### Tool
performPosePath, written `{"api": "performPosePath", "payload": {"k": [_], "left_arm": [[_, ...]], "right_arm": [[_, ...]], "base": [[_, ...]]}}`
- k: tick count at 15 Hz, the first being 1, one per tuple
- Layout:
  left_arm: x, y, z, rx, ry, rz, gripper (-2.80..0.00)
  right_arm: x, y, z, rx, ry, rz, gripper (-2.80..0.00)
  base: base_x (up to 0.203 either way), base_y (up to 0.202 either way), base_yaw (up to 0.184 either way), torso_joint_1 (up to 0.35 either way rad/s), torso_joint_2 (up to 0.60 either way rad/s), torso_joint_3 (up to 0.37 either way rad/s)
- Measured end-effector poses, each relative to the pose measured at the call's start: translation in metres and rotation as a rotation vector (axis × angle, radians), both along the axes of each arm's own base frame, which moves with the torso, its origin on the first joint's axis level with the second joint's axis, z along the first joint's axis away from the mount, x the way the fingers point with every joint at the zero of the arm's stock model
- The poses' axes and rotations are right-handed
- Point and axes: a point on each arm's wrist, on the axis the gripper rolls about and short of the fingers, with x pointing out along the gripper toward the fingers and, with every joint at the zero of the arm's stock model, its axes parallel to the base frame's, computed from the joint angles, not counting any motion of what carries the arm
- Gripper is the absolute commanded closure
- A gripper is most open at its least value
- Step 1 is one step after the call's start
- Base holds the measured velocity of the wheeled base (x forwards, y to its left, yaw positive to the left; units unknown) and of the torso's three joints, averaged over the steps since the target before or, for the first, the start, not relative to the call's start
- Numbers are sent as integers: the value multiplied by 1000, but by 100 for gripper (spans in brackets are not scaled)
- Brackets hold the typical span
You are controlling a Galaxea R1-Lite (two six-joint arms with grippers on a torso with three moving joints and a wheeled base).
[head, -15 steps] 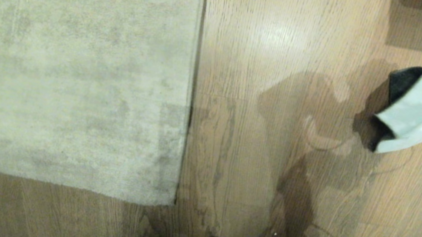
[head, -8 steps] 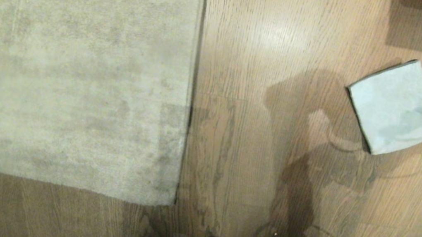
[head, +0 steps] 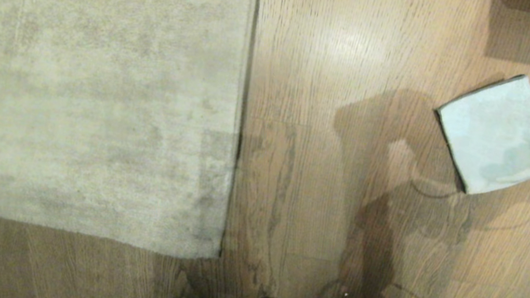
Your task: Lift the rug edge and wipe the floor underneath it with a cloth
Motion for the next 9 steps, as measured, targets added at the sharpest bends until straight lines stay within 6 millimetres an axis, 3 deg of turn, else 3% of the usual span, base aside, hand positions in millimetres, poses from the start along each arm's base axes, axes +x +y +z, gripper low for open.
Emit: {"api": "performPosePath", "payload": {"k": [9], "left_arm": [[0, 0, 0, 0, 0, -1, 0]], "right_arm": [[-16, 16, -20, 18, 48, 105, -280]], "base": [[0, 0, 0, 0, 0, 0]]}}
